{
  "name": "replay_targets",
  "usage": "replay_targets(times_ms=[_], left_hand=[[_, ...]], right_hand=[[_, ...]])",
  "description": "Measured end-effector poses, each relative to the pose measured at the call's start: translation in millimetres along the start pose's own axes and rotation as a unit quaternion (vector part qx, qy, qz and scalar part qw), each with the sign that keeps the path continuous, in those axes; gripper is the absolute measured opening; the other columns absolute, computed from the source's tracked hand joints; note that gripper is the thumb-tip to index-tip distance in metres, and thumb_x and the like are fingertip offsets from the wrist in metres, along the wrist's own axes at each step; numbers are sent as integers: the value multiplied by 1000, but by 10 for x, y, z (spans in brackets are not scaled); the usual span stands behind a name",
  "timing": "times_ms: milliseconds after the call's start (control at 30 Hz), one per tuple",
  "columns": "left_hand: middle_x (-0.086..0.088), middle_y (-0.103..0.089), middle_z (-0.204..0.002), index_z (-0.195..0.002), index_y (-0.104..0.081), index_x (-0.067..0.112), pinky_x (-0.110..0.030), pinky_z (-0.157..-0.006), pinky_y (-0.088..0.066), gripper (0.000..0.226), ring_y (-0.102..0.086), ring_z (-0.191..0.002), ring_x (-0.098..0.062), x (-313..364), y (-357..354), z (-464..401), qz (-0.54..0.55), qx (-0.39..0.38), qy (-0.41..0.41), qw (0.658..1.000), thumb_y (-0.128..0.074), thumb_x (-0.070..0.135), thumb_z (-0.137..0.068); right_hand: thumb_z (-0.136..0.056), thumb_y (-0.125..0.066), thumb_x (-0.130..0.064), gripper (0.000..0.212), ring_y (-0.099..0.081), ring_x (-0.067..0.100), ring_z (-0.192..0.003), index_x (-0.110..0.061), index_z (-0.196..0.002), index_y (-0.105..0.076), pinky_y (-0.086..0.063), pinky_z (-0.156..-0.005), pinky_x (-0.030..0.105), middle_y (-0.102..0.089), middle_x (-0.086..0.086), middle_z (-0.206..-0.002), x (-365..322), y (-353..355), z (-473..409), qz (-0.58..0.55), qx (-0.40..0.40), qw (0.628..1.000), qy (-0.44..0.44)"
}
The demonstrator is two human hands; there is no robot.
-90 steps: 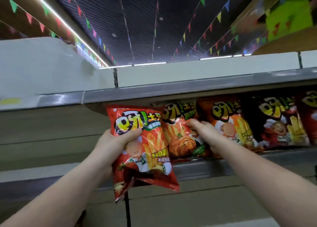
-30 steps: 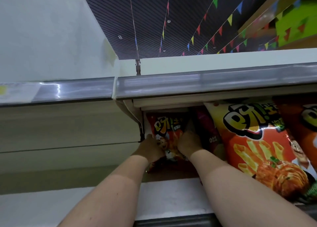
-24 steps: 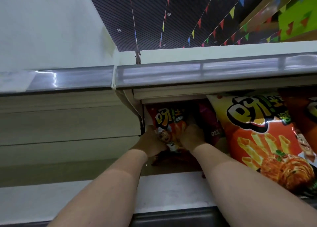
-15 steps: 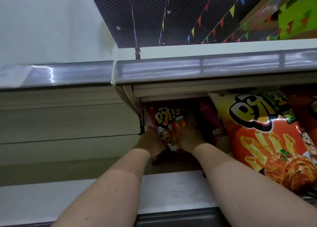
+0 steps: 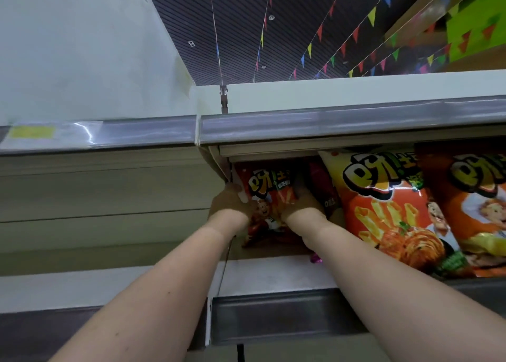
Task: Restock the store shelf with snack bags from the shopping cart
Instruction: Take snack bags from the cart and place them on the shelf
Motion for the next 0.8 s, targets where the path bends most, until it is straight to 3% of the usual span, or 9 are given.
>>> replay_targets(times_ms=[67, 133, 200, 300, 400, 467, 567, 733, 800], left_hand=[[-11, -59, -127, -126, -52, 11, -25, -81, -40, 36, -55, -114, -28, 28, 123, 152, 10, 31, 5, 999, -56, 26, -93], [-7, -62, -119, -121, -57, 14, -25, -76, -41, 29, -59, -103, -25, 25, 218, 317, 21, 48, 17, 998, -54, 22, -93], [-5, -62, -112, -120, -59, 15, -25, -76, -41, 28, -57, -94, -21, 3, 316, 499, 35, 61, 33, 997, -54, 22, -94], [-4, -65, -114, -114, -61, 16, -25, -83, -44, 24, -59, -103, -21, -50, 524, 797, 45, 107, 30, 993, -57, 23, -91], [1, -64, -101, -107, -62, 20, -21, -78, -41, 18, -58, -98, -17, -171, 742, 1123, 45, 140, 37, 988, -57, 20, -90], [4, -60, -93, -107, -62, 20, -24, -81, -46, 19, -59, -99, -19, -283, 928, 1331, 39, 162, 52, 985, -57, 19, -89], [-2, -65, -101, -109, -63, 19, -26, -85, -45, 21, -61, -101, -23, -524, 1261, 1657, 9, 205, 86, 975, -56, 18, -89], [-2, -67, -100, -109, -64, 18, -23, -81, -42, 23, -62, -100, -21, -1032, 1802, 2395, -40, 261, 158, 951, -57, 18, -87], [-4, -68, -102, -107, -64, 18, -26, -86, -45, 22, -62, -101, -22, -1251, 2001, 2731, -57, 282, 189, 939, -58, 18, -87]], right_hand=[[-93, -49, -14, 37, -52, 32, -116, -3, -128, -49, -44, -94, 34, -54, 17, -127, 3, 57, 205, -11, 7, 1000, 0], [-92, -50, -13, 29, -56, 31, -102, -1, -118, -55, -45, -80, 31, -59, 16, -110, -7, 164, 425, -26, 34, 999, 11], [-91, -51, -15, 30, -57, 28, -105, -7, -119, -56, -43, -82, 28, -61, 11, -114, -100, 219, 668, -29, 46, 996, 66], [-90, -50, -14, 29, -56, 19, -111, -19, -116, -62, -41, -89, 24, -64, 2, -117, -290, 213, 1044, -19, 29, 985, 172], [-90, -51, -11, 27, -57, 12, -106, -18, -111, -66, -37, -85, 15, -65, -4, -111, -422, 181, 1333, -21, 8, 972, 232], [-88, -51, -9, 27, -55, 6, -98, -17, -109, -66, -35, -82, 12, -62, -8, -102, -527, 94, 1512, -36, -18, 965, 260], [-87, -52, -6, 26, -53, 3, -89, -17, -105, -67, -37, -80, 12, -60, -11, -92, -671, -128, 1796, -72, -62, 951, 295], [-84, -54, -4, 26, -57, 8, -89, -19, -102, -66, -42, -85, 19, -61, -8, -90, -836, -720, 2401, -136, -180, 922, 315], [-84, -54, -5, 26, -57, 9, -89, -19, -104, -64, -41, -81, 18, -61, -6, -91, -898, -999, 2696, -141, -239, 908, 314]])
Point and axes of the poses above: each hand's wrist, its own z-axis away from the middle knuckle, its own y-axis out of the back of the hand, x = y × z, the point moved 10 cm from there along -z, towards the middle knuckle
